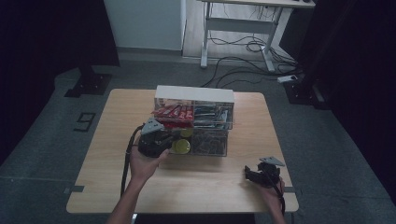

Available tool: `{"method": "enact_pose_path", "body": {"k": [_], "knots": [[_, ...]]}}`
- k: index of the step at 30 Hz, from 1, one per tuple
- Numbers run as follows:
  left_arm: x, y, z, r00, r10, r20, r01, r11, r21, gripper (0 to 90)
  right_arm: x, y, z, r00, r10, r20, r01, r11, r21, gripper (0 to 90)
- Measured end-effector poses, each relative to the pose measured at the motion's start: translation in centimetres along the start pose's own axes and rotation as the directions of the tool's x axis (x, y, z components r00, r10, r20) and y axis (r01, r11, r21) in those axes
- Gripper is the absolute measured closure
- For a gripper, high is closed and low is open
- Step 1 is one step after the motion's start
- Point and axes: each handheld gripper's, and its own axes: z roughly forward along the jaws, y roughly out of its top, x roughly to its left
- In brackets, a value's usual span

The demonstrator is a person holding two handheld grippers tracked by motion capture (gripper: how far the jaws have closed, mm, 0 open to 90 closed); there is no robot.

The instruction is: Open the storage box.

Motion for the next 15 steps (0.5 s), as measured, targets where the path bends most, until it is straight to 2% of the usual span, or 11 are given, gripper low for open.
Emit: {"method": "enact_pose_path", "body": {"k": [15], "knots": [[0.6, 1.4, 0.4, 0.9998, -0.018, 0.009, 0.018, 0.9998, -0.009, 90.0, 0.0, 0.0, 0.0, 1.0, 0.0, 0.001, 0.0, 1.0, 0.0, 14.1]]}}
